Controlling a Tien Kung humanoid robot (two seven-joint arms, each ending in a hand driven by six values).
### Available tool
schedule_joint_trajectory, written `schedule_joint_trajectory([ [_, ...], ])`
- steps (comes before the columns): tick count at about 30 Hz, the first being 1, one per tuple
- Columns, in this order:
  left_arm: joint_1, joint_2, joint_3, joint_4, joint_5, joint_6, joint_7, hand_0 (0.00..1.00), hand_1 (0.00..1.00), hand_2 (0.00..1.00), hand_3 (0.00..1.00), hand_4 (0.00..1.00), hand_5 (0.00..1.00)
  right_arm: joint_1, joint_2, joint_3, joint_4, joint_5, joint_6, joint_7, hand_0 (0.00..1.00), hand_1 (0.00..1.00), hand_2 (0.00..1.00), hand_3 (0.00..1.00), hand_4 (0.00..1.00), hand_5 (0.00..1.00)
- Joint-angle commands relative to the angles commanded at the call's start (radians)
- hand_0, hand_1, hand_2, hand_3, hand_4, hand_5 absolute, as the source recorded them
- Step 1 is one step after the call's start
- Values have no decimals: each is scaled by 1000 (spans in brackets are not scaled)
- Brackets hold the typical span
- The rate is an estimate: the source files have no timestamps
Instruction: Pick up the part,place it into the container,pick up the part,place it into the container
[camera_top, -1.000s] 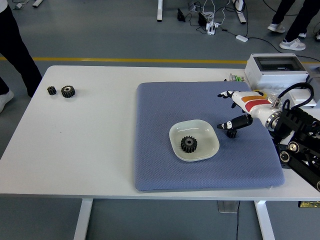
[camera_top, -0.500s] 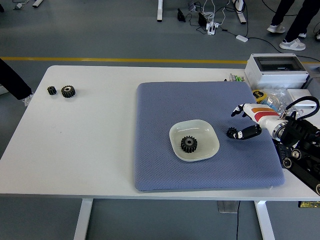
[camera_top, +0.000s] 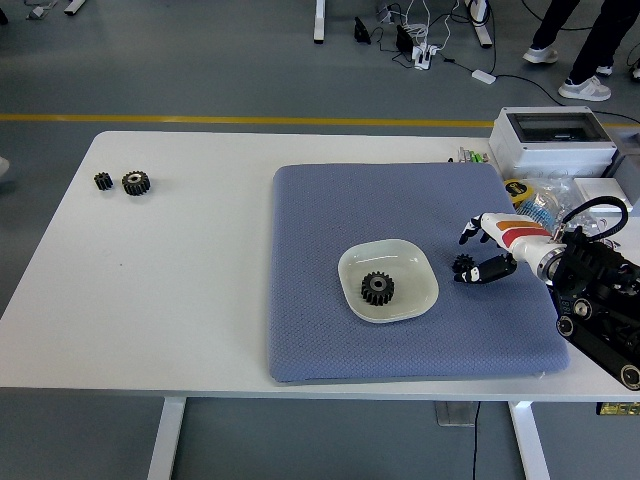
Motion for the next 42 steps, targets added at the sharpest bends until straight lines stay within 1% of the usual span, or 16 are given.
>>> schedule_joint_trajectory([
  [5,-1,0,3,0,-4,0,0,678,648,674,571,672,628,6,10,-15,-19,17,-8,1,413,557,648,579,944,323],
  [6,-1,0,3,0,-4,-1,1,677,648,673,572,670,624,7,13,-22,-26,23,-11,3,375,533,624,564,921,327],
  [11,-2,0,7,0,-8,-1,1,677,648,673,572,670,624,7,21,-32,-54,39,-16,3,375,533,624,564,921,327],
  [12,-3,0,8,0,-10,-1,0,676,648,674,572,670,625,7,21,-34,-59,42,-16,3,307,484,578,542,890,326],
  [16,-4,0,8,0,-11,-2,0,676,648,674,572,670,625,5,21,-36,-67,49,-20,4,307,484,578,542,890,326],
  [17,-4,0,8,0,-11,-2,0,676,648,674,572,670,625,4,21,-36,-67,52,-21,4,307,484,578,542,890,326],
  [18,-3,0,8,0,-10,-2,0,677,648,674,572,670,624,4,21,-36,-67,55,-21,4,255,444,539,531,869,321],
  [23,-3,0,10,0,-12,-4,2,677,648,674,572,670,624,4,21,-40,-65,63,-25,6,255,444,539,531,869,321],
  [24,-3,0,10,0,-12,-4,2,676,648,674,572,670,623,4,22,-41,-64,64,-25,6,220,429,525,522,854,323],
  [29,-3,0,10,0,-11,-4,2,676,648,674,572,670,623,3,23,-45,-66,68,-27,5,220,429,525,522,854,323],
  [30,-3,0,10,0,-11,-5,2,676,648,674,572,671,625,3,23,-45,-66,69,-27,5,199,417,517,523,852,338],
  [35,-4,0,12,0,-15,-4,1,676,648,674,572,671,625,3,22,-47,-67,73,-30,8,199,417,517,523,852,338],
  [36,-5,0,11,0,-14,-5,1,677,648,674,572,671,625,3,22,-47,-67,75,-30,10,171,402,500,515,844,349],
  [41,-5,0,8,0,-12,-4,2,677,648,674,572,671,625,3,22,-48,-66,83,-33,15,171,402,500,515,844,349],
  [42,-4,0,8,0,-12,-4,2,676,648,672,572,671,626,3,22,-48,-66,85,-34,17,149,353,463,513,819,356],
])
